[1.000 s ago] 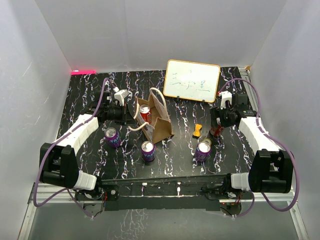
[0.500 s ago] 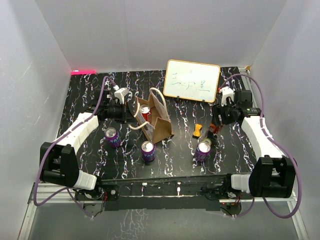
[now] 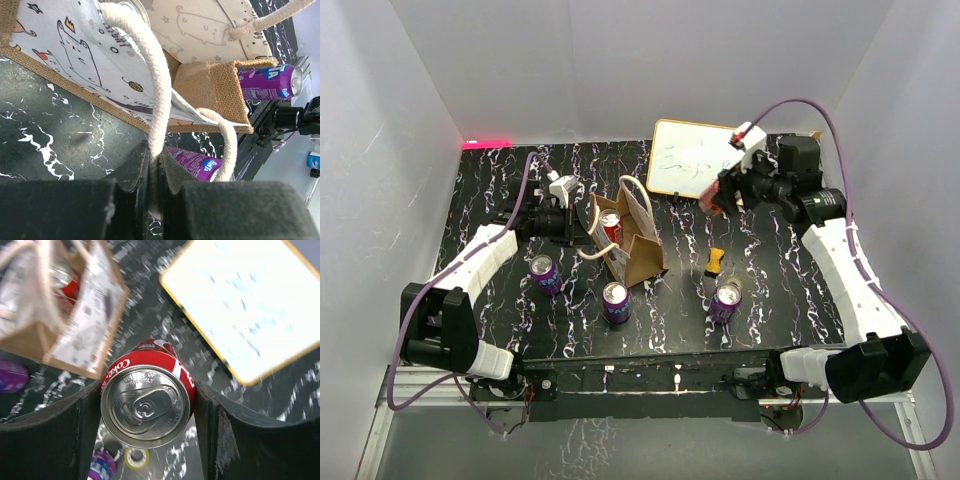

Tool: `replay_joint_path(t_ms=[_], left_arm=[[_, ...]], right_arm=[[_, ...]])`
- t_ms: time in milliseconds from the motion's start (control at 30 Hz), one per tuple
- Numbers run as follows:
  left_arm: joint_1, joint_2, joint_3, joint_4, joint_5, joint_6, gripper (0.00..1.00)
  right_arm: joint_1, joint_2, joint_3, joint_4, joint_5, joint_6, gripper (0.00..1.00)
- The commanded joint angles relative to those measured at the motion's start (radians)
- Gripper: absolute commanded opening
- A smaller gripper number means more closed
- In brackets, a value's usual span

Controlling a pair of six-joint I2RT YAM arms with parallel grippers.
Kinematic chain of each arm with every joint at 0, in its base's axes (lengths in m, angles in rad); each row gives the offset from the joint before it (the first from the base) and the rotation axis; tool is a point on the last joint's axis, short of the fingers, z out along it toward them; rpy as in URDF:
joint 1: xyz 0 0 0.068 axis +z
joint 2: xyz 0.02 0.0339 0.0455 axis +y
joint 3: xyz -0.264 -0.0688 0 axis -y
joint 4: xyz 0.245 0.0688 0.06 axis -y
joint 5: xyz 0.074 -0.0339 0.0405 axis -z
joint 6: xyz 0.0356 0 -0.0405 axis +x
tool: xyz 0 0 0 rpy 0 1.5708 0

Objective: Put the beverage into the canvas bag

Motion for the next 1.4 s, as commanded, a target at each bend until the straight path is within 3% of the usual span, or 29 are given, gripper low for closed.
replay_joint_path(t_ms=[0,233,533,733,1367], left_arm=[[0.005,0.007,0.042,-0.012,0.037,0.006,0.0],[0.004,0.012,0.05,-0.017,0.08,0.003,0.0],[0.004,0.002,0.048,-0.01,0.097,-0.026,0.0],[0.005,-0.013,0.034,-0.003,0.083,-0.025,0.0],[0.005,-0.018,0.03,-0.003,0.075,-0.018,0.0]], right_arm=[[0.116,0.022,0.185,0.097,-0.111,-0.021,0.08],[0.369,0.132,0.329,0.073,-0.107,-0.061,0.08],[0.672,0.286,0.402,0.107,0.236,-0.155,0.08],[0.685,0.361,0.391,0.174,0.371,-0.146,0.08],[0.685,0.462,0.416,0.205,0.574,-0.116,0.08]])
